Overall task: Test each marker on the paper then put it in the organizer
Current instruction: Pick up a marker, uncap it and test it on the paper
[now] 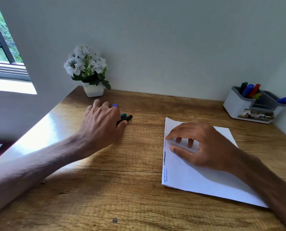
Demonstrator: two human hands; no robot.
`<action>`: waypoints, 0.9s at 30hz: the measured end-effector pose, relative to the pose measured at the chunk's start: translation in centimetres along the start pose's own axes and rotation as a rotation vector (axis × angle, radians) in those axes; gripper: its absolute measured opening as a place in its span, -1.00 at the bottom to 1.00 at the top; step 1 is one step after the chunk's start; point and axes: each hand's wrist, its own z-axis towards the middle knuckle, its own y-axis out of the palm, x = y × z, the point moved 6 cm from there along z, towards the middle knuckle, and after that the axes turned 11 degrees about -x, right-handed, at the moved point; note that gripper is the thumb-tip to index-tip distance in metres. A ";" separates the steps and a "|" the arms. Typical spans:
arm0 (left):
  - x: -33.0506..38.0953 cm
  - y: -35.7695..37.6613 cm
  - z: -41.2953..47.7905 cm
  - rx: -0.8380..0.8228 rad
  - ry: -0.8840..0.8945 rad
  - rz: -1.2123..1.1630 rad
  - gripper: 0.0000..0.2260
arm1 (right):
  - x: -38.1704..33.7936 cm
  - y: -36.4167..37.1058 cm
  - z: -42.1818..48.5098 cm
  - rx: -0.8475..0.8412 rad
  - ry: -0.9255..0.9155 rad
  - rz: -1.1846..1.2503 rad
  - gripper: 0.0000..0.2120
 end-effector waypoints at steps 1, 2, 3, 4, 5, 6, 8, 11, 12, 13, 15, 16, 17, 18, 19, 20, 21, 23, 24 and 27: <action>0.1 0.1 0.0 0.005 0.007 0.002 -0.66 | 0.0 0.0 0.0 -0.001 0.000 -0.003 -0.73; 0.3 0.1 -0.1 0.021 0.021 0.005 -0.66 | 0.0 0.0 0.0 -0.002 0.001 -0.005 -0.73; 0.5 0.1 -0.1 0.042 0.037 0.008 -0.66 | 0.1 0.0 0.0 -0.003 0.001 -0.007 -0.73; 0.8 0.1 -0.2 0.064 0.054 0.008 -0.66 | 0.1 0.0 0.0 -0.002 0.001 -0.011 -0.73; 1.2 0.0 -0.4 0.090 0.075 -0.002 -0.67 | 0.0 0.0 0.0 0.000 0.000 -0.015 -0.73; 1.6 -0.1 -0.6 0.121 0.104 -0.028 -0.68 | 0.0 0.0 0.0 0.004 -0.001 -0.018 -0.73; 2.5 -0.7 -1.1 0.169 0.188 -0.129 -0.71 | -0.1 -0.3 -0.1 0.025 -0.009 -0.022 -0.76; 3.7 -1.6 -1.9 0.138 0.281 -0.399 -0.77 | -0.3 -1.1 -0.3 0.129 -0.024 -0.060 -0.82; 3.9 -1.8 -2.1 0.105 0.277 -0.507 -0.78 | -0.5 -1.5 -0.4 0.166 -0.029 -0.074 -0.83; 4.1 -1.9 -2.2 0.061 0.261 -0.620 -0.79 | -0.6 -1.8 -0.5 0.198 -0.036 -0.081 -0.84; 4.3 -1.8 -2.3 -0.062 0.230 -0.876 -0.81 | -0.9 -2.1 -0.6 0.244 -0.058 -0.076 -0.86; 4.5 -1.6 -2.3 -0.135 0.223 -1.020 -0.81 | -1.0 -2.2 -0.6 0.261 -0.070 -0.070 -0.87; 4.7 -1.5 -2.3 -0.202 0.217 -1.155 -0.80 | -1.1 -2.3 -0.7 0.275 -0.080 -0.059 -0.88; 4.7 -1.4 -2.2 -0.255 0.211 -1.265 -0.78 | -1.3 -2.4 -0.7 0.287 -0.086 -0.043 -0.89; 4.8 -1.2 -2.2 -0.299 0.202 -1.351 -0.77 | -1.4 -2.4 -0.6 0.296 -0.088 -0.020 -0.91; 4.9 -1.1 -2.2 -0.338 0.194 -1.423 -0.77 | -1.5 -2.5 -0.6 0.302 -0.085 0.014 -0.91; 5.1 -0.9 -2.2 -0.372 0.187 -1.490 -0.77 | -1.6 -2.6 -0.6 0.299 -0.082 0.063 -0.88; 5.5 -0.7 -2.4 -0.420 0.190 -1.601 -0.79 | -2.0 -2.5 -0.5 0.258 -0.091 0.193 -0.79; 5.7 -0.7 -2.5 -0.433 0.204 -1.634 -0.80 | -2.3 -2.3 -0.5 0.226 -0.103 0.248 -0.77; 6.1 -0.8 -2.9 -0.431 0.246 -1.664 -0.83 | -3.0 -2.0 -0.4 0.172 -0.111 0.291 -0.74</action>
